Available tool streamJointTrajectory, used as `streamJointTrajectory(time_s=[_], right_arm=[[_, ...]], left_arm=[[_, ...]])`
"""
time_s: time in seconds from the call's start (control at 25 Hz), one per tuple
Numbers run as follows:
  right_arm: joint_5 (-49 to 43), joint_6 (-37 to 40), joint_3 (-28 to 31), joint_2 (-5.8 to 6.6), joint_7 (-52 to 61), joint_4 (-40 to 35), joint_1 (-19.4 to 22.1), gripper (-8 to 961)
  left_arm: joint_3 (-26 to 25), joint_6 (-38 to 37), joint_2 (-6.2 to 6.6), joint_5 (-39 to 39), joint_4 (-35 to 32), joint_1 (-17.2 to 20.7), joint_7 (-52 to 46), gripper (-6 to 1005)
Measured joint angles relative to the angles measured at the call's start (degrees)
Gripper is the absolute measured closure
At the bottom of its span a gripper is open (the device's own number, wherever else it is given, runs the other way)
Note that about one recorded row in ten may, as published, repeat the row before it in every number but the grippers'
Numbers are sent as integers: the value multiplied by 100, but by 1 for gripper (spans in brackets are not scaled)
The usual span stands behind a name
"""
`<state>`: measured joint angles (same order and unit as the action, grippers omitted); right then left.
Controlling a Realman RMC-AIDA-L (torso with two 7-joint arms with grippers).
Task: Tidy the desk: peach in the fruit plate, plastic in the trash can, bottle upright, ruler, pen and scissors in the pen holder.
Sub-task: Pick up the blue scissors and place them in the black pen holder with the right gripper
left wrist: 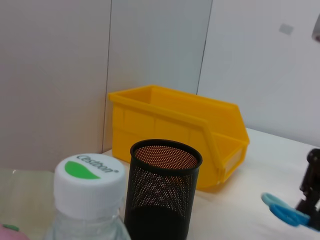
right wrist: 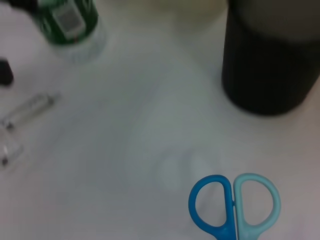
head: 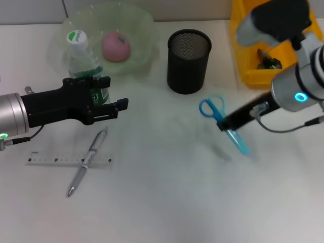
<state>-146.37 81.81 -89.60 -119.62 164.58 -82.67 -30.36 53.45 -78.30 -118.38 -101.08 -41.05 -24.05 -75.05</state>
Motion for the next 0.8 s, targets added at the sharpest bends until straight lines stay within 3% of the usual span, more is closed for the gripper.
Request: streamJointTrajectory(time_s=[0.2, 0.28, 0.4, 0.44, 0.8], right_arm=[[1012, -691, 345, 2, -770, -112, 467, 735], [2032, -1068, 693, 12, -1567, 23, 687, 734], [2690, -1316, 918, 18, -2164, 215, 811, 734], [3360, -1516, 1128, 25, -2801, 489, 925, 734], [5839, -1645, 1745, 26, -5774, 2174, 959, 733]], left_arm=[[-2, 3, -8, 2, 0, 9, 0, 225], [-2, -4, -12, 9, 0, 15, 0, 225], [-2, -15, -12, 23, 0, 23, 0, 225], [-2, -21, -11, 32, 0, 31, 1, 225], [-2, -46, -9, 48, 0, 59, 6, 225]])
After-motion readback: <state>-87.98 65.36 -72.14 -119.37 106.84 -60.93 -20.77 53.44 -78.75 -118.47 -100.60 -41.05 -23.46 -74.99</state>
